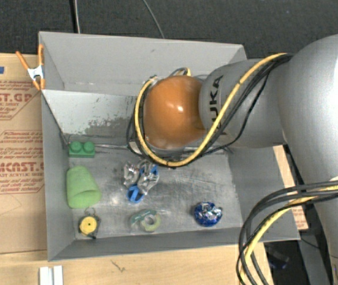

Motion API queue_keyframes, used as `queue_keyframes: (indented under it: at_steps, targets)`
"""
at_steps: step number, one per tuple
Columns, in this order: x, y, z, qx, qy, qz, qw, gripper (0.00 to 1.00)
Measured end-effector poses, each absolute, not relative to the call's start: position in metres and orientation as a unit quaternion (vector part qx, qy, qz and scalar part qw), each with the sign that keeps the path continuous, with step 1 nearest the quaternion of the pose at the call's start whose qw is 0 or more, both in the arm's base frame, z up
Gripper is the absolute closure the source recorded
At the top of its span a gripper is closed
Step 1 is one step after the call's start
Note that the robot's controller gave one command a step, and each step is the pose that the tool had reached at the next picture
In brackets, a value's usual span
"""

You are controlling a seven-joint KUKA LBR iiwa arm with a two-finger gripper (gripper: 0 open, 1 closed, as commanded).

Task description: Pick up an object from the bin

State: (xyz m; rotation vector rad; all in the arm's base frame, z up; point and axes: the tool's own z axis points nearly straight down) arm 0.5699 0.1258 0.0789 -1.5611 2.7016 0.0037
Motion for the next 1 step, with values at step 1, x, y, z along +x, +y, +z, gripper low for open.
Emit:
queue_keyframes:
  at_steps: [1]
  targets:
    - [0.5719, 0.1280, 0.1653, -0.500, 0.866, -0.001, 0.005, 1.00]
